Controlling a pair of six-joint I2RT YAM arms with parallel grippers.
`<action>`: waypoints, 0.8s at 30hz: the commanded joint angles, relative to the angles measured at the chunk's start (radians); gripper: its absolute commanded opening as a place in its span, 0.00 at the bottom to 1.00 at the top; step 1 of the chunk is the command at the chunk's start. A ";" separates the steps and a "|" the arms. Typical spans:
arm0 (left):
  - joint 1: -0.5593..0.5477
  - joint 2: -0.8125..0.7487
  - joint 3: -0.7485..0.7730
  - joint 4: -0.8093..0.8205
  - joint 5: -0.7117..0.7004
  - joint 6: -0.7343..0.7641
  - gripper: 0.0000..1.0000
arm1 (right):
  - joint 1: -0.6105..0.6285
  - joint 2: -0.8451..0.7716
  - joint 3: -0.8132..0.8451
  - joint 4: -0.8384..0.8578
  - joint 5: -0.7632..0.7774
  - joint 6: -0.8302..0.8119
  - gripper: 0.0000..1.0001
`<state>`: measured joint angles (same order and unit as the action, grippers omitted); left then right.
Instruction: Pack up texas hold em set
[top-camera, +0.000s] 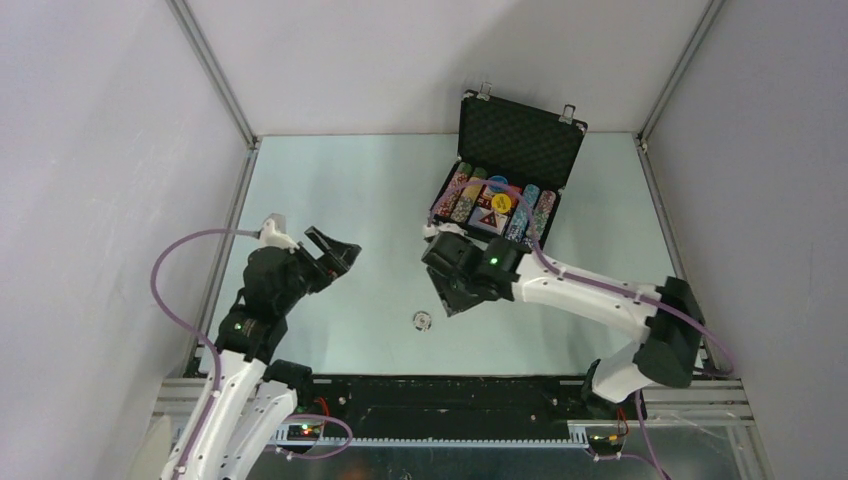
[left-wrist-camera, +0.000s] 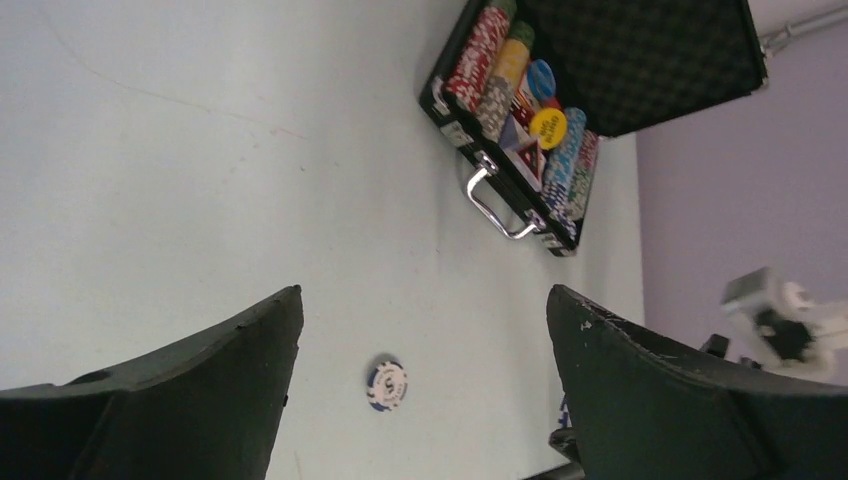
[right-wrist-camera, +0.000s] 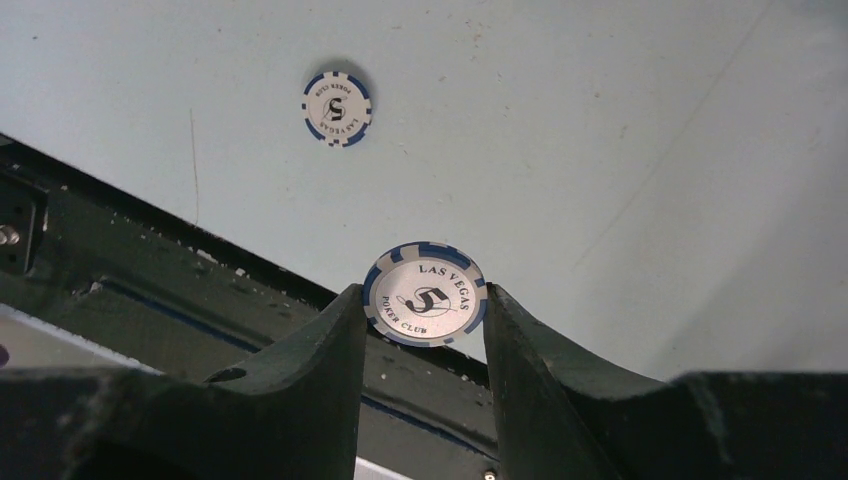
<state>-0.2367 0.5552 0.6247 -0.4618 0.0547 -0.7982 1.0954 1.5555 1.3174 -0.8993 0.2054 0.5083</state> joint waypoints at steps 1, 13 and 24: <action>0.018 0.005 -0.059 0.194 0.222 -0.100 0.94 | -0.014 -0.114 -0.001 -0.075 -0.024 -0.067 0.00; -0.032 0.077 -0.253 0.640 0.500 -0.365 0.87 | -0.002 -0.189 0.015 -0.141 -0.146 -0.203 0.00; -0.241 0.201 -0.314 0.847 0.530 -0.458 0.81 | 0.028 -0.196 0.062 -0.128 -0.138 -0.318 0.00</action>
<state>-0.4381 0.7315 0.3256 0.2718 0.5392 -1.2163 1.1156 1.3819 1.3266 -1.0351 0.0811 0.2554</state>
